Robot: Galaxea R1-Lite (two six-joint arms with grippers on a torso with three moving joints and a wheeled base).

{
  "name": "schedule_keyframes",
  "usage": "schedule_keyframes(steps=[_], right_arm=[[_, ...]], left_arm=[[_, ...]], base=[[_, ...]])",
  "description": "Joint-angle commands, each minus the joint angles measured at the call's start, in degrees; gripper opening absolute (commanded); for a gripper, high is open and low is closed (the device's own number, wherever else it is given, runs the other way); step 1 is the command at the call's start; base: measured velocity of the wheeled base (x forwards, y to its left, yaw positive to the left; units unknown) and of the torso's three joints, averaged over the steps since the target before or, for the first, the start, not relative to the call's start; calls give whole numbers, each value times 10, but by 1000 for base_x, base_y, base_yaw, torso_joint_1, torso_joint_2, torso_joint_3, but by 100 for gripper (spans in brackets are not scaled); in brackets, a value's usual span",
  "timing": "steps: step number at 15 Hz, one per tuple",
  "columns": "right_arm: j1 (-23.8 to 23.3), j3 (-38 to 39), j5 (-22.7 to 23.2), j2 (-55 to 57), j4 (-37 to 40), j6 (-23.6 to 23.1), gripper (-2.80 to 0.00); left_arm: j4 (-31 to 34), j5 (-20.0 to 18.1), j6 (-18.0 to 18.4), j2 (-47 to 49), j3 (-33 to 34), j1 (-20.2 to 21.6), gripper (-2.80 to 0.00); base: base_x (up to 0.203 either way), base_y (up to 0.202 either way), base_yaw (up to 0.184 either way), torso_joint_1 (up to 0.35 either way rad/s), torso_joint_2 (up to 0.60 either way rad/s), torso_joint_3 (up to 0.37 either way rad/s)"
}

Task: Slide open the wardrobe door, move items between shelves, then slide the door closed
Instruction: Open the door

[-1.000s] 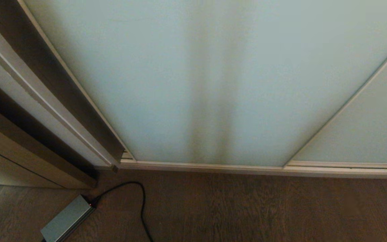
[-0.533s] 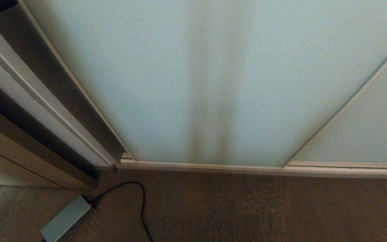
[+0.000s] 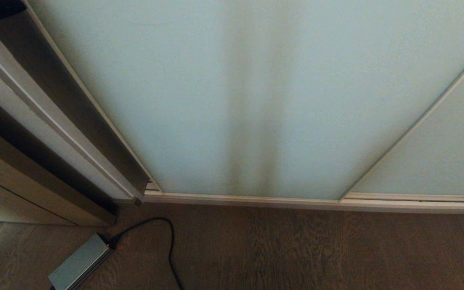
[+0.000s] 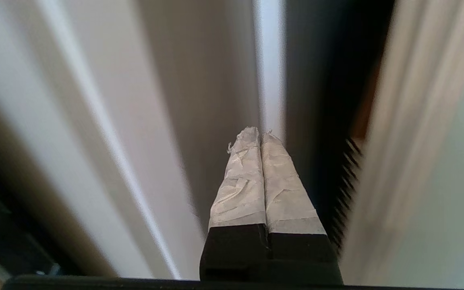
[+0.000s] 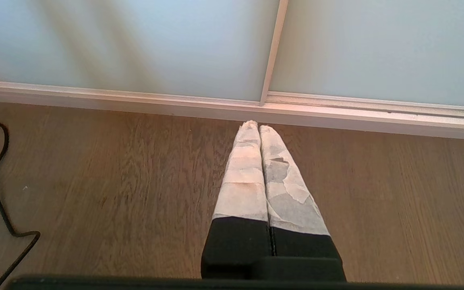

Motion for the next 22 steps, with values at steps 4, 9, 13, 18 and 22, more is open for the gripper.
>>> schedule_keyframes(steps=[4,9,13,18,22], right_arm=[[0,0,0,0,0,0,-280],[0,1,0,0,0,0,-280],[0,1,0,0,0,0,-280],[0,1,0,0,0,0,-280],[0,0,0,0,0,0,-280]], left_arm=[[64,-90,-41,-12,-5,2,-280],[65,-136,-42,-10,-7,2,-280],[76,-169,-55,-20,1,0,-280],[117,-192,-85,-48,11,-22,-280],[117,-192,-84,-66,44,-62,-280]], base=[[0,0,0,0,0,0],[0,0,0,0,0,0],[0,0,0,0,0,0],[0,0,0,0,0,0],[0,0,0,0,0,0]])
